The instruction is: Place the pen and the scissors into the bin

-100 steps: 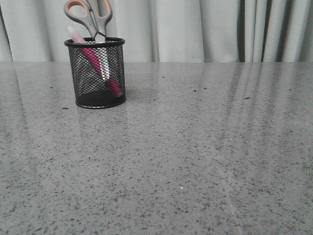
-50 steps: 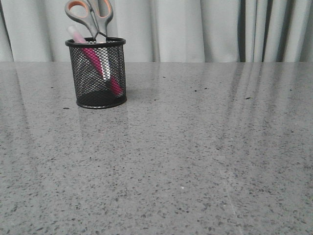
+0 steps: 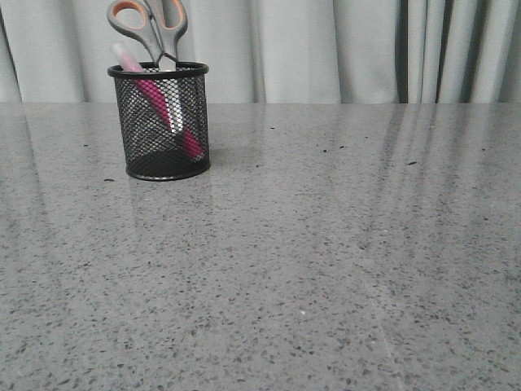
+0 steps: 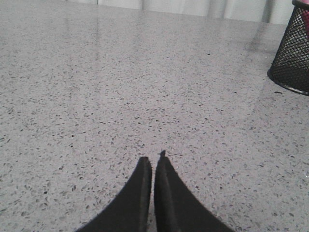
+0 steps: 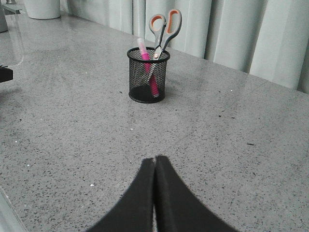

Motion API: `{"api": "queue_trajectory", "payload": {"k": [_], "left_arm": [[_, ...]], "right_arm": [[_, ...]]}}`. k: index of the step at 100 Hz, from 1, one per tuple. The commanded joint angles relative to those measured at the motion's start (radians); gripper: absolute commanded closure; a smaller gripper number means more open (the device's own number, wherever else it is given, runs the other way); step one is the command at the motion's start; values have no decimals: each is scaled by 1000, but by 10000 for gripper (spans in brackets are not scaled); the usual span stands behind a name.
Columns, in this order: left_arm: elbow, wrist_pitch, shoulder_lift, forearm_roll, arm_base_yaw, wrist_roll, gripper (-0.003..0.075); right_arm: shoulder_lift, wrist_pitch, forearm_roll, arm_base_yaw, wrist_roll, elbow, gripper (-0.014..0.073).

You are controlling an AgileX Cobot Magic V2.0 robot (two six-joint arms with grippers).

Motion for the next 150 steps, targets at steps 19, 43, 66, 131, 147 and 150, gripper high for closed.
{"api": "queue_trajectory", "payload": {"k": [19,43,66,131,147,150], "left_arm": [[25,-45,-30,-5,1,-13,740],[25,-45,-30,-5,1,-13,740],[25,-45,-30,-5,1,-13,740],[25,-45,-30,-5,1,-13,740],[25,-45,-30,-5,1,-13,740],[25,-45,-30,-5,1,-13,740]], "right_arm": [[6,-81,-5,-6,3,-21,659],[6,-81,-5,-6,3,-21,659],[6,-26,-147,-6,3,-3,659],[-7,-380,-244,-460,389,482,659],[-19,-381,-256,-512,389,482,659],[-19,-381,-258,-518,389,482,659]]}}
